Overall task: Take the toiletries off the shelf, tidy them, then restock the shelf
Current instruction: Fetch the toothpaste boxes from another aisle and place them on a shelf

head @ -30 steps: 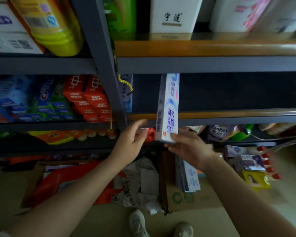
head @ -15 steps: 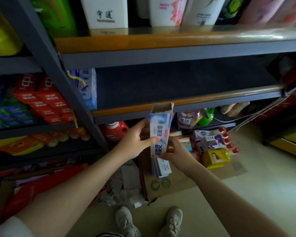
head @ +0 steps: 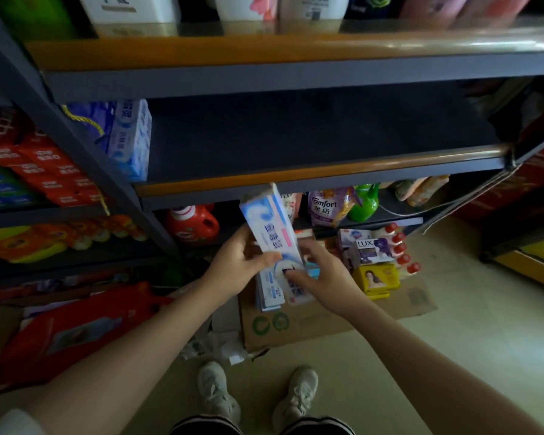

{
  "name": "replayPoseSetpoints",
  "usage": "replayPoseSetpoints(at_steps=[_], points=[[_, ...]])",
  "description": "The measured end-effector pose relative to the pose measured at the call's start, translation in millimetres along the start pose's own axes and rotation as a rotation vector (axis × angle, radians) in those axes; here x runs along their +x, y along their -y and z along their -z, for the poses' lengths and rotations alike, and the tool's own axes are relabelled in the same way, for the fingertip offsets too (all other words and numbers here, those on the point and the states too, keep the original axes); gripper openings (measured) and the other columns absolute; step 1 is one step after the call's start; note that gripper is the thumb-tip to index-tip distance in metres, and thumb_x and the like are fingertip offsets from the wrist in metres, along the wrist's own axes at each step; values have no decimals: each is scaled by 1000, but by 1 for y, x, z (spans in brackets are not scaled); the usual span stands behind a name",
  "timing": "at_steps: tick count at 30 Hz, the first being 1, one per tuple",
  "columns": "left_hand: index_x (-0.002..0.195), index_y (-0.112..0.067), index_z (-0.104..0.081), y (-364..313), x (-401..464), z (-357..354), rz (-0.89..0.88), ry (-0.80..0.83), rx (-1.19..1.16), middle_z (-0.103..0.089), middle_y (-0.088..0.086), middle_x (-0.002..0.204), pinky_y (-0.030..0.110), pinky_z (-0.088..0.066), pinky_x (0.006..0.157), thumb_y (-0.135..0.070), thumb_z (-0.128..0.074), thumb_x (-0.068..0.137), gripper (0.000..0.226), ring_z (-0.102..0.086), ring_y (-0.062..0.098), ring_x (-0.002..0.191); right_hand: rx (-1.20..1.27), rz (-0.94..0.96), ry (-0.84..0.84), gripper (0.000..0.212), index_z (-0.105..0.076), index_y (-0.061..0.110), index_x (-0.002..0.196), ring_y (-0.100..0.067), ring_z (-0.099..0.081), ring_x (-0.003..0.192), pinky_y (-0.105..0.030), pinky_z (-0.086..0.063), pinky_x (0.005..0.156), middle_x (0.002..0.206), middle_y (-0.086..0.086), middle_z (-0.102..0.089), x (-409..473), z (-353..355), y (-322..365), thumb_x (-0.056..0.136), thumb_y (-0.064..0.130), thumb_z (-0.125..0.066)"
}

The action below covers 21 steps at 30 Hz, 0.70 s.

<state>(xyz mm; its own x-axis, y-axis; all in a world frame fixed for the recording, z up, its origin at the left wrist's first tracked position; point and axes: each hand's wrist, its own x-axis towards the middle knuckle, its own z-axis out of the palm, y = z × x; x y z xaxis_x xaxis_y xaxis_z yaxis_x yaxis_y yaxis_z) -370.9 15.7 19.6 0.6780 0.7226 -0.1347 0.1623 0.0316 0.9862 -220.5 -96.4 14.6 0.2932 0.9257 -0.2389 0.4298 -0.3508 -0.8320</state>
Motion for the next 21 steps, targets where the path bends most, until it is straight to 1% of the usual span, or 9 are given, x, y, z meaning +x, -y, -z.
replayPoseSetpoints(at_steps=[3, 6, 9, 12, 15, 16, 18, 20, 21], points=[[98, -24, -56, 12, 1, -22, 195, -51, -186, -66, -7, 96, 14, -52, 60, -12, -62, 86, 18, -67, -1, 78, 137, -95, 60, 29, -51, 35, 111, -5, -68, 81, -36, -59, 70, 97, 10, -67, -10, 6, -8, 85, 35, -63], [96, -16, -56, 25, 1, -48, 361, -93, -215, -66, 6, 97, 22, -55, 60, -18, -62, 87, 11, -68, 10, 73, 200, -176, 97, 28, -54, 28, 113, -11, -69, 80, -41, -58, 74, 99, 3, -69, -18, 14, -23, 87, 35, -61], [92, -16, -55, 28, 0, -66, 350, -134, -207, -64, 8, 96, 21, -53, 56, -14, -65, 84, 13, -67, 11, 74, 238, -179, 126, 39, -48, 29, 115, -12, -68, 87, -40, -56, 80, 104, 3, -67, -24, 19, -31, 81, 33, -69], [92, -19, -54, 18, -6, -67, 296, -208, -67, -64, 6, 99, 32, -56, 70, -18, -73, 78, 24, -65, 19, 88, 186, -125, 183, 56, -40, 28, 120, -6, -63, 93, -32, -55, 80, 111, 7, -61, -21, 26, -24, 76, 35, -74], [95, -22, -53, 4, -22, -59, 231, -206, 122, -63, -5, 92, 23, -52, 73, -24, -73, 78, 27, -62, 8, 84, 54, 5, 238, 55, -41, 24, 117, 0, -58, 92, -21, -51, 72, 108, 13, -56, -16, 23, -12, 75, 37, -74], [96, -20, -53, 0, -31, -54, 227, -198, 122, -64, -2, 93, 26, -53, 74, -24, -70, 80, 23, -63, 10, 84, 11, 38, 248, 51, -41, 23, 114, -1, -57, 90, -22, -51, 69, 105, 13, -56, -15, 20, -8, 76, 37, -73], [92, -14, -55, -7, -54, -46, 253, -222, 13, -66, 5, 89, 29, -56, 70, -23, -60, 88, 11, -67, 14, 79, -59, 63, 289, 48, -42, 17, 113, -10, -58, 89, -32, -53, 71, 104, 3, -57, -11, 13, -3, 78, 34, -71], [87, -12, -56, -6, -84, -33, 303, -292, -22, -66, 0, 78, 19, -53, 62, -23, -54, 93, 13, -66, 7, 69, -154, 71, 357, 49, -41, 11, 116, -20, -59, 91, -39, -52, 74, 107, -6, -59, -6, 3, 0, 79, 28, -70], [87, -13, -56, -2, -101, -25, 330, -320, 27, -65, -1, 76, 20, -51, 64, -23, -53, 93, 12, -65, 8, 70, -212, 73, 397, 51, -41, 10, 118, -23, -60, 91, -39, -50, 73, 107, -7, -59, -3, -5, 2, 79, 25, -70]])
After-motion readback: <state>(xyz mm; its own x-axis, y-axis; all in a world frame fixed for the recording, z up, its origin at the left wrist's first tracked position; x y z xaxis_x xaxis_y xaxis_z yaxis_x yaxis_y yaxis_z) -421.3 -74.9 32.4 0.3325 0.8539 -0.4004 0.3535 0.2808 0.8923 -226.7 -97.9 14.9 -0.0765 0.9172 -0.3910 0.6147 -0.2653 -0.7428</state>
